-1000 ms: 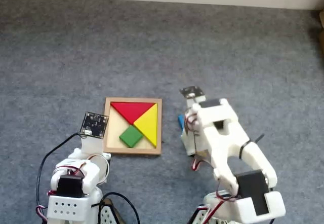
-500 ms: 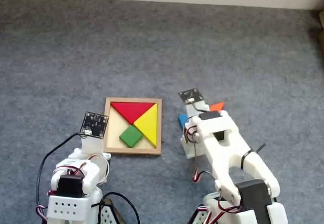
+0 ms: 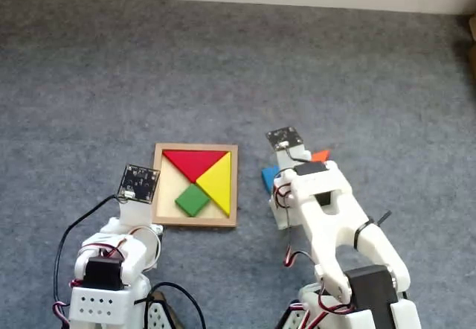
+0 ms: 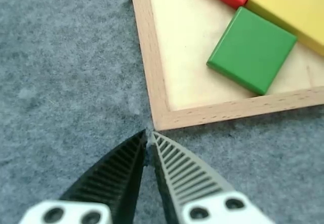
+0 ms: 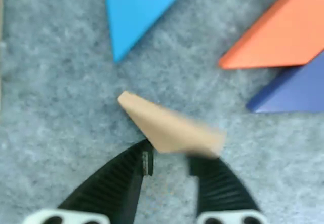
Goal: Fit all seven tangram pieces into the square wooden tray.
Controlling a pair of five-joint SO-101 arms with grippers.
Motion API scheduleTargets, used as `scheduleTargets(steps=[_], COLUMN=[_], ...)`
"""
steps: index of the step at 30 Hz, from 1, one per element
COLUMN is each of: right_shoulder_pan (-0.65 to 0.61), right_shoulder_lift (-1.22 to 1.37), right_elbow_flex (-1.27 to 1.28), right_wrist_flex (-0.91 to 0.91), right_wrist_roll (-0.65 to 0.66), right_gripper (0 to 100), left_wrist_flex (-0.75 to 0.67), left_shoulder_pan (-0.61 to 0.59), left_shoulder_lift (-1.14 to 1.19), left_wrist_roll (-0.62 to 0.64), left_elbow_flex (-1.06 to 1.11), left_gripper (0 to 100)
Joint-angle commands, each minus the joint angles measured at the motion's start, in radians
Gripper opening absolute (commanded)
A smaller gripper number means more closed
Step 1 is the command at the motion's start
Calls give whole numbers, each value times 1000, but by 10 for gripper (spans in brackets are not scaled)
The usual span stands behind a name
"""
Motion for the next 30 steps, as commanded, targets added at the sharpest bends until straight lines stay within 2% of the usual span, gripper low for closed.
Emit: scheduleTargets(steps=[1, 14, 18, 21, 26, 30], right_shoulder_pan=[-53, -50, -48, -51, -70, -85], right_shoulder_lift=[-1, -71, -213, -277, -197, -42], right_elbow_flex=[24, -10, -84, -124, -168, -222], right_wrist_flex=[-39, 10, 165, 206, 205, 173], right_wrist_roll=[8, 8, 8, 9, 140, 170], right_gripper=[4, 12, 107, 192, 218, 220], left_wrist_flex=[8, 8, 8, 8, 8, 8], left_shoulder_pan=[24, 24, 24, 24, 24, 24], left_shoulder_lift=[-45, -45, -45, -45, -45, -45], left_wrist_roll=[8, 8, 8, 8, 8, 8], left_elbow_flex=[21, 21, 21, 21, 21, 21], left_gripper=[15, 15, 15, 15, 15, 15])
